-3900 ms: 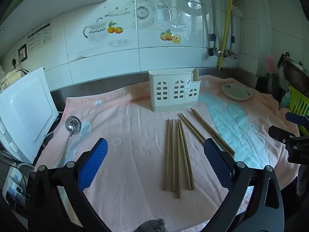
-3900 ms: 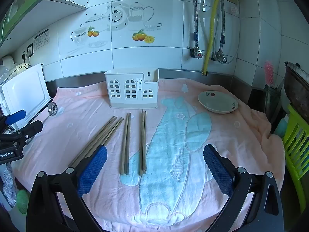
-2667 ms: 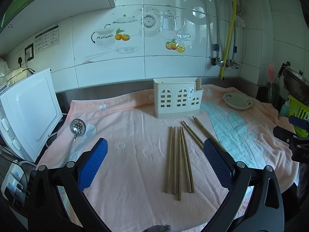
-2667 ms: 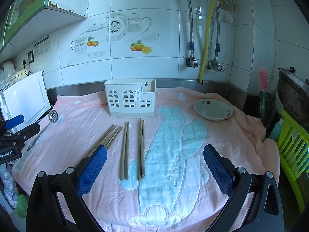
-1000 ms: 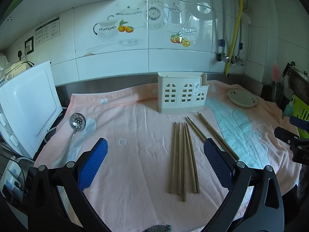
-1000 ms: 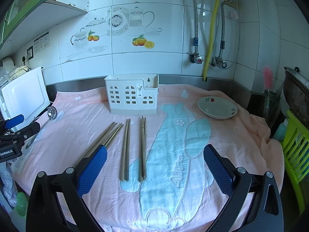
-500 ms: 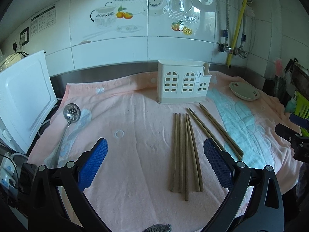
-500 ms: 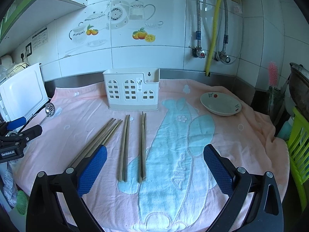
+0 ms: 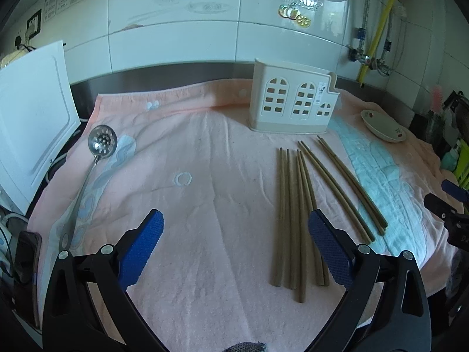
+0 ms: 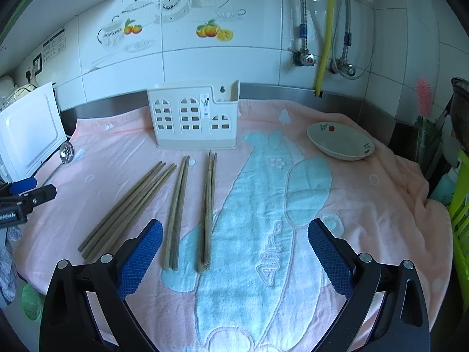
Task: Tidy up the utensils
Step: 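Lower the right tool onto a chopstick pair and close its fingers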
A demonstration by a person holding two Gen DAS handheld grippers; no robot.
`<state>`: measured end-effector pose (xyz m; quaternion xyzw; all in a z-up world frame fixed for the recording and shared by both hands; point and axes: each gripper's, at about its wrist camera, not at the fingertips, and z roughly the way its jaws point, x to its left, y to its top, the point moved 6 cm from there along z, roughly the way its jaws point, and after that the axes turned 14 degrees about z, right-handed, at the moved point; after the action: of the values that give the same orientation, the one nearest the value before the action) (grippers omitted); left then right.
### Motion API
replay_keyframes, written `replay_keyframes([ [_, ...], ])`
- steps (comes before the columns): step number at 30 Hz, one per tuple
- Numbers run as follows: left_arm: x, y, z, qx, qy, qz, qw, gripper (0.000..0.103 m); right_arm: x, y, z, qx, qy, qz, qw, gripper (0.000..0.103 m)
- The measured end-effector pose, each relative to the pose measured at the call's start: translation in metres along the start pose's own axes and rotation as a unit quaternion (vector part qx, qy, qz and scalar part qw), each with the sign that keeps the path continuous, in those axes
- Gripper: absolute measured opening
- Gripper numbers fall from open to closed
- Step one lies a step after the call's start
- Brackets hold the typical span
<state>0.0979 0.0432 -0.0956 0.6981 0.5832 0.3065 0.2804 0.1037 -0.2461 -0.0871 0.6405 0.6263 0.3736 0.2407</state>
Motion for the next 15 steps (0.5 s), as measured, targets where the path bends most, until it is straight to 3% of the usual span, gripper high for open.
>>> replay_keyframes([
  [3,0.008,-0.003,0.007,0.007,0.000,-0.010,0.9999,0.094,-0.001,-0.002,0.009,0.009,-0.001,-0.005,1.000,0.094],
  [5,0.012,-0.005,0.011,0.014,0.001,-0.015,0.9998,0.087,-0.002,-0.004,0.016,0.020,0.004,-0.004,1.000,0.082],
  [11,0.016,-0.014,0.021,0.029,-0.008,-0.023,0.9993,0.070,-0.002,-0.011,0.036,0.048,0.012,0.001,0.999,0.066],
  [15,0.014,-0.018,0.026,0.037,-0.014,-0.020,0.9990,0.067,0.001,-0.017,0.048,0.067,0.026,0.008,0.997,0.053],
])
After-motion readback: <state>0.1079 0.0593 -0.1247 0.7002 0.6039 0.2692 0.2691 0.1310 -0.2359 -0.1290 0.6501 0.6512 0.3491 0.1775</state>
